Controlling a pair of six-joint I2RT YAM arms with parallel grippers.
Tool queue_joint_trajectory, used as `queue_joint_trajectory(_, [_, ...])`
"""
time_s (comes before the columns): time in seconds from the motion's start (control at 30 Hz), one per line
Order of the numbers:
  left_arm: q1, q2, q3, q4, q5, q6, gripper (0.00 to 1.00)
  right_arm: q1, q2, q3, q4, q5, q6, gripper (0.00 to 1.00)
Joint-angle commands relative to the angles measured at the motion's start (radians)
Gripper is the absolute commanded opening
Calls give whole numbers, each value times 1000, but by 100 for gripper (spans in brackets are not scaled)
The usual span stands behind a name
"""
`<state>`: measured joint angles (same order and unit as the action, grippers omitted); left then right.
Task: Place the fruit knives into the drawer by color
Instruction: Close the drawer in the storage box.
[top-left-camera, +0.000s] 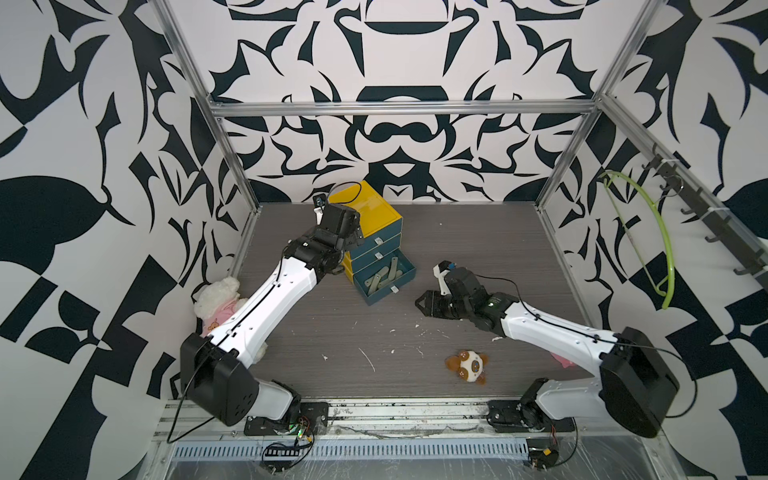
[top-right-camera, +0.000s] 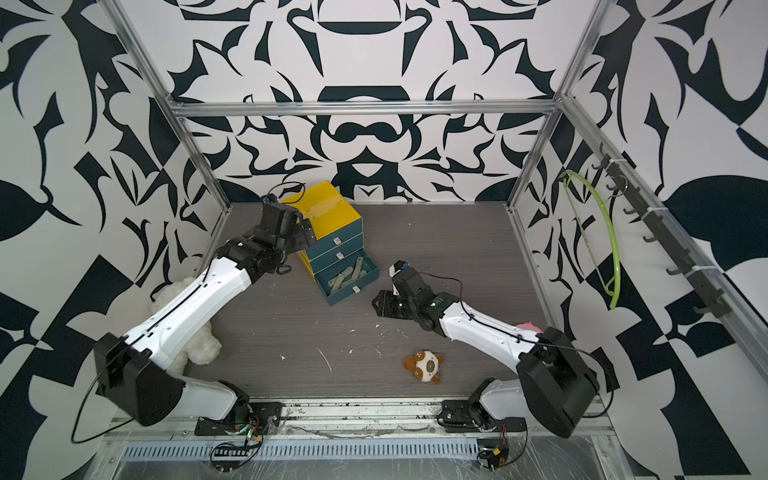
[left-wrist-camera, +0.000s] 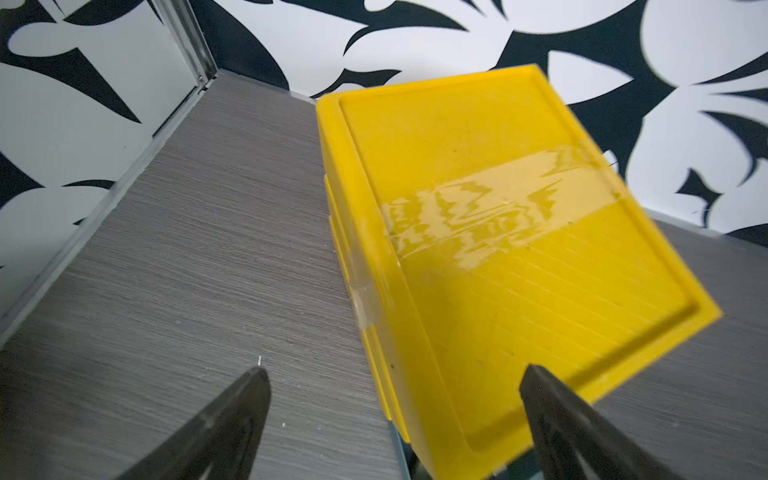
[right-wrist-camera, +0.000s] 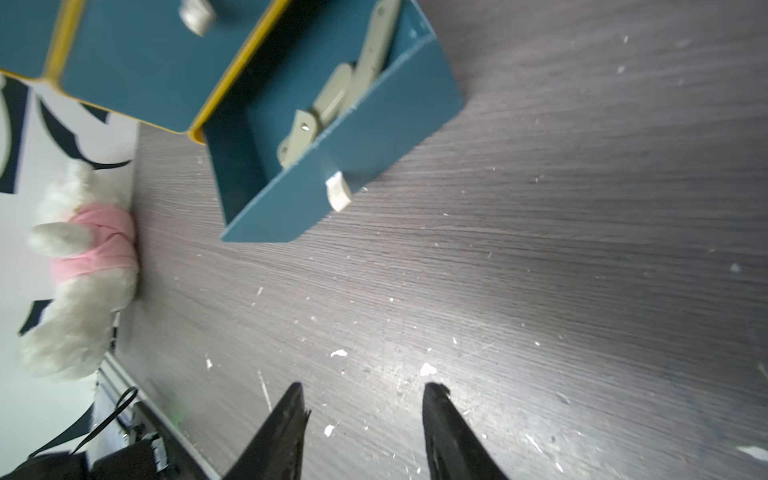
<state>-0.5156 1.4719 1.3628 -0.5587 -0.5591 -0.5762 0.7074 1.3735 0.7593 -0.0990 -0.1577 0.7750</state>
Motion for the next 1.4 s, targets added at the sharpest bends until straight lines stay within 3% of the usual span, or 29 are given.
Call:
queue_joint_trajectory(0.0, [19, 57, 51, -65, -62, 6, 99, 16, 47, 68, 71, 31, 45, 48])
queue_joint_trajectory(0.2, [31, 70, 24, -57, -26, 1, 99, 22, 150, 123, 121, 70, 75, 47])
queue_joint_trajectory(0.67, [32, 56, -27, -53, 29, -6, 99, 20, 506, 422, 158, 96, 111, 46])
queue_joint_trajectory(1.07, [31, 18, -93, -45, 72, -41, 99, -20, 657, 467, 506, 65, 434, 48])
queue_joint_trajectory(1.37, [31, 2, -124, -38, 93, -54, 99, -21, 708, 516, 507, 86, 517, 48])
